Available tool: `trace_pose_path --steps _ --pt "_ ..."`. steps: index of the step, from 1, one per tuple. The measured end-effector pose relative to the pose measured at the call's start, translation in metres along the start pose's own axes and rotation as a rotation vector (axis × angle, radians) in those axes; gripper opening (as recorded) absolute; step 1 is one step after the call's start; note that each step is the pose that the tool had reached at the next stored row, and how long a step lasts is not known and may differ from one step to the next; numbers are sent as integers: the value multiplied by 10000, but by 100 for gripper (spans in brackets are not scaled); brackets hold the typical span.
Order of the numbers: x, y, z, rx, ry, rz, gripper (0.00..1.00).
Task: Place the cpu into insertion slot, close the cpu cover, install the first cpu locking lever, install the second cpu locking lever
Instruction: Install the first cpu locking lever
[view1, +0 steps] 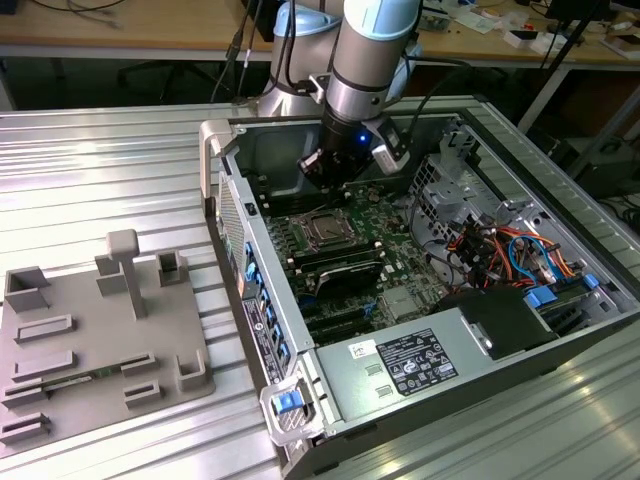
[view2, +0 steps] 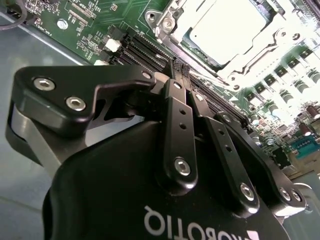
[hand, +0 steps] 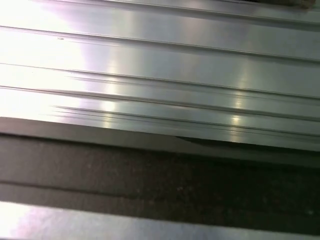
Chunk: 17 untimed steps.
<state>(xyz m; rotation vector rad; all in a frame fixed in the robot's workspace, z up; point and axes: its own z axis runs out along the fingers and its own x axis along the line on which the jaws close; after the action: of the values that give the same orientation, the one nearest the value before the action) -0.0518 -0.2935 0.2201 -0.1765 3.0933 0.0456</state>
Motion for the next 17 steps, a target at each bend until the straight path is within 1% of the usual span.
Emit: trace_pose_path --steps 2,7,11,14,17 --pt "-3 -1 14 -2 2 -2 11" --pt "1 -58 14 -5 0 -1 11" --pt "1 -59 17 -3 0 -1 11" --pt "2 -49 16 -4 -1 -1 11" --pt "31 -42 13 -4 -1 -1 11"
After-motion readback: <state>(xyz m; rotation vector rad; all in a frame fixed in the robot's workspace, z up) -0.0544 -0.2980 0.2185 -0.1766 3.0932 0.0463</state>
